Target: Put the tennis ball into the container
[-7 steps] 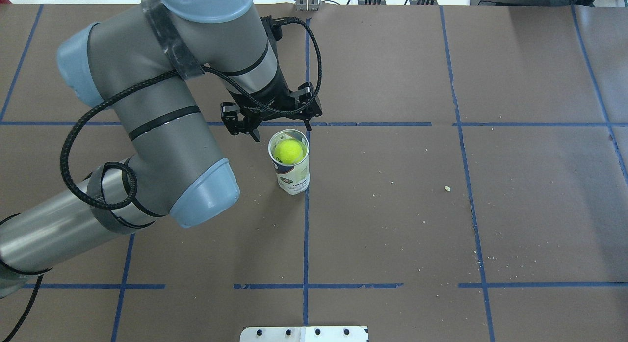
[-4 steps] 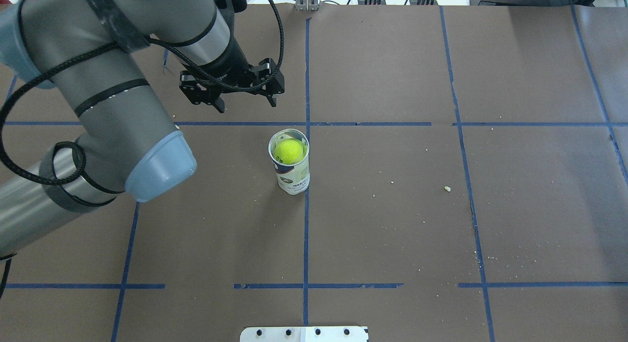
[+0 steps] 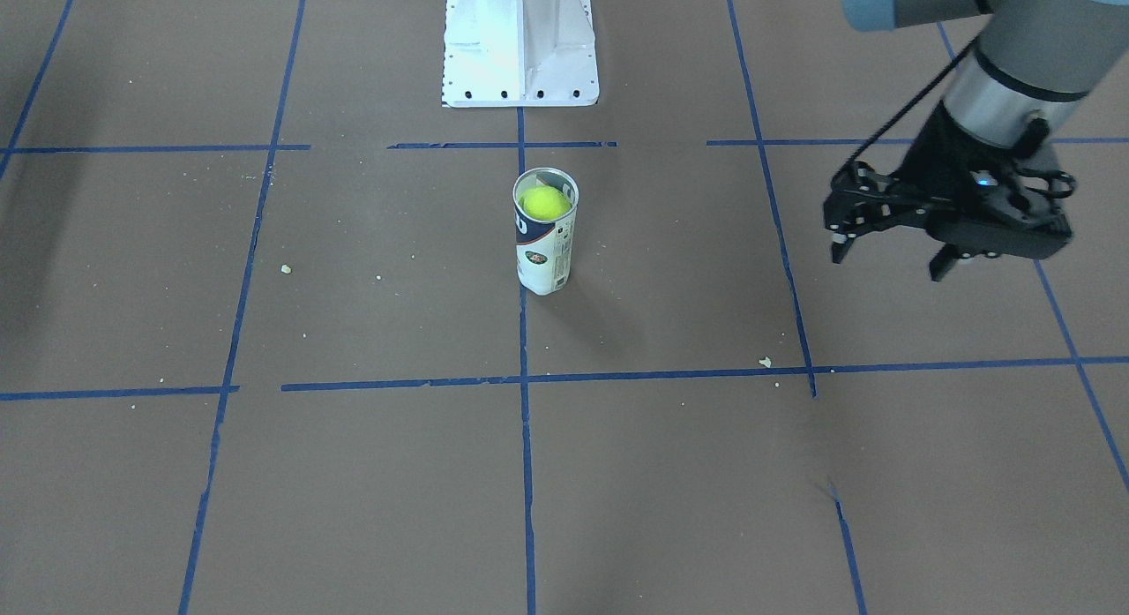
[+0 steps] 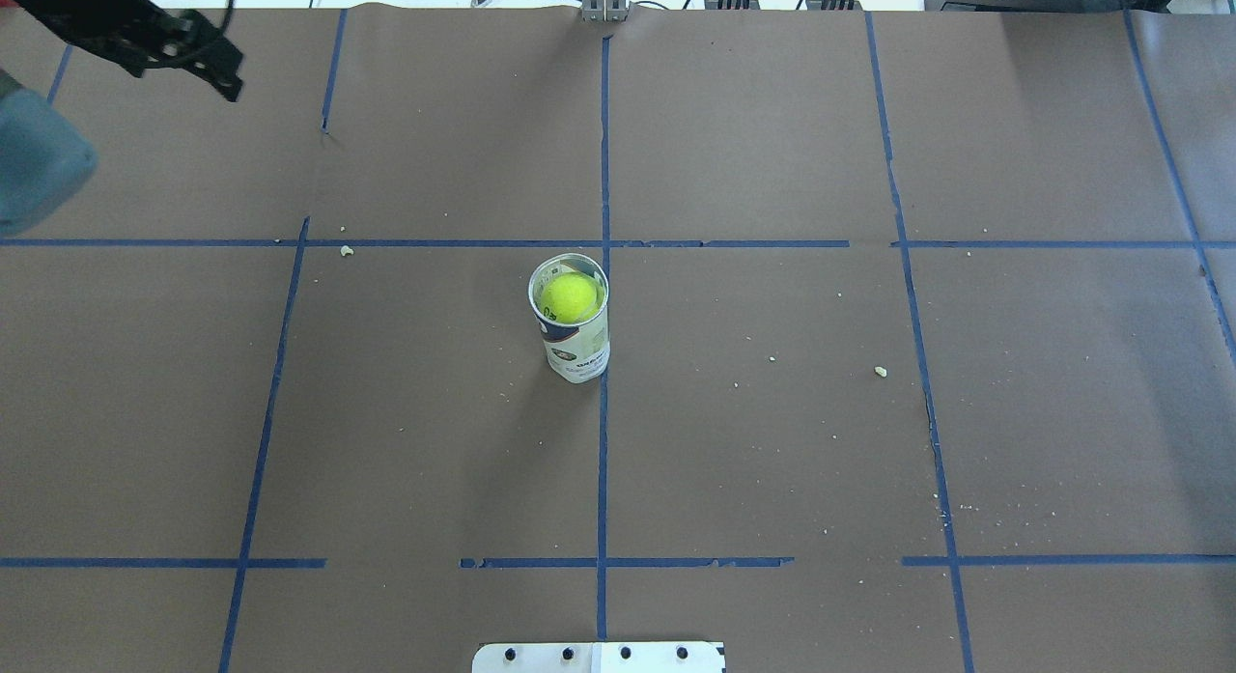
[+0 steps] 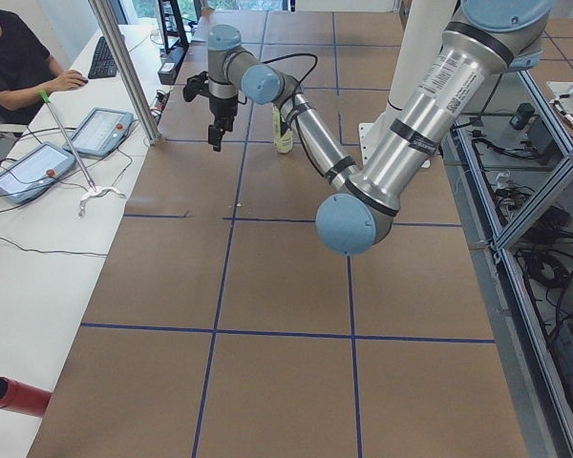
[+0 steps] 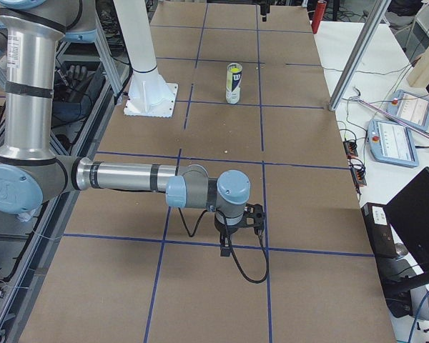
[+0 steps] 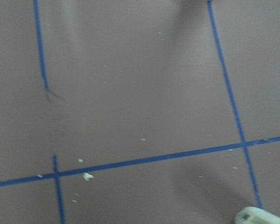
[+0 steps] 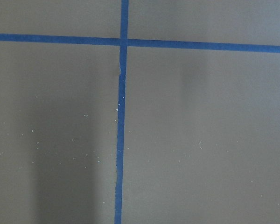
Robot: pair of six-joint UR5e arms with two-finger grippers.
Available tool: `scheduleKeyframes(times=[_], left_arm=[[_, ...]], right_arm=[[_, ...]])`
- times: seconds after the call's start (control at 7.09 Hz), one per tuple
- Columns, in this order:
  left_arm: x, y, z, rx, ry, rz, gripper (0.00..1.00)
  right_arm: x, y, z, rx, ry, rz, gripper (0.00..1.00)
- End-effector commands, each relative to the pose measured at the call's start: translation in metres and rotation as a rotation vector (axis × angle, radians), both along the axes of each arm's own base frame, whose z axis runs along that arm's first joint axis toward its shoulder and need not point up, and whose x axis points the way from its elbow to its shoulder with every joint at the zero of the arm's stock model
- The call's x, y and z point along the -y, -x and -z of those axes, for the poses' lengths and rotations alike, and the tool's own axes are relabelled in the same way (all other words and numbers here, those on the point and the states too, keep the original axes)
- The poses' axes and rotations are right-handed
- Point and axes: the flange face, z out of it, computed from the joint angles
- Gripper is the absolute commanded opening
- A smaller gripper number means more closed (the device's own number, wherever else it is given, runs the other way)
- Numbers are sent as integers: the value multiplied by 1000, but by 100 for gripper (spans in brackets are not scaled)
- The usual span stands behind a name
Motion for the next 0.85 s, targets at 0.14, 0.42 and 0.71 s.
scheduleKeyframes(times=[0.14,0.42,0.71], left_arm=[[23,157,-189,89,-28,-55,100],[-23,212,-341,67,-53,-1,100],[-61,219,-401,8,36,4,100]], right_arm=[[0,0,0,0,0,0,100],[0,0,0,0,0,0,100],[0,0,0,0,0,0,100]])
